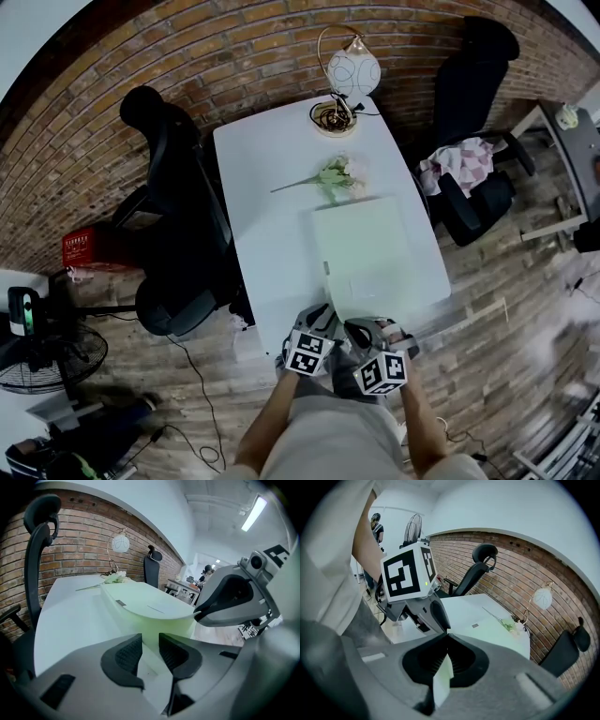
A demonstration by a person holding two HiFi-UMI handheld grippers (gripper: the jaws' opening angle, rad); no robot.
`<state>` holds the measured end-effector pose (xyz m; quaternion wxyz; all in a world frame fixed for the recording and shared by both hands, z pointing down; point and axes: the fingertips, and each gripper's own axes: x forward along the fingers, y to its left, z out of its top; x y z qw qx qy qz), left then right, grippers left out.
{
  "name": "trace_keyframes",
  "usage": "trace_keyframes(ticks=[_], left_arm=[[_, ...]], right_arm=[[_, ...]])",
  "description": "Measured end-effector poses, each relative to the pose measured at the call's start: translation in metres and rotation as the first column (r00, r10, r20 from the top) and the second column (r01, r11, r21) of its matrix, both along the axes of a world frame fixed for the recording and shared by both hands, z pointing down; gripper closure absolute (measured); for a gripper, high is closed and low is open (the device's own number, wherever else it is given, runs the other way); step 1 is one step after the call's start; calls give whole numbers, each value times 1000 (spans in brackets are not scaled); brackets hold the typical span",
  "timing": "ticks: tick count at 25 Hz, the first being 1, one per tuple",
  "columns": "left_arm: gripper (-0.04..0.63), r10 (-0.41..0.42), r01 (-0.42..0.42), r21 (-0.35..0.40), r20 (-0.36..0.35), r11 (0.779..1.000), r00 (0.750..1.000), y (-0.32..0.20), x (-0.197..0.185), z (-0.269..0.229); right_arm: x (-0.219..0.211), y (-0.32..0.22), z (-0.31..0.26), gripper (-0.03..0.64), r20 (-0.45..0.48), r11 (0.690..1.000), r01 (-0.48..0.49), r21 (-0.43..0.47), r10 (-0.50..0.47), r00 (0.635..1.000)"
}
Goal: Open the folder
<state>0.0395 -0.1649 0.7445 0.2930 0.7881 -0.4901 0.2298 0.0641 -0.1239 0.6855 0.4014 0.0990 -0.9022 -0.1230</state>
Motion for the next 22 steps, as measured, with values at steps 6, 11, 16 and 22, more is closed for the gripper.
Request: trace_keyframes(ticks=[6,11,16,22], left_arm=[[486,9,-9,-1,1,1000,1000,1,1,1],[485,16,-16,-2,-2,1000,1000,2,1,0],[483,20,-20,-1,-2,1000,1000,1,0,1],[483,22,-22,-3,0,1000,1000,1,0,0]], right_arm=[[1,-1,-2,611,-6,1000,-14,14,14,1000],[2,-1,-5,611,-9,1000,-25,20,25,1000],[3,-2,-13,611,2,999,-41,32,41,999],[5,-1,-15,611,3,998,-49,42,48,999]])
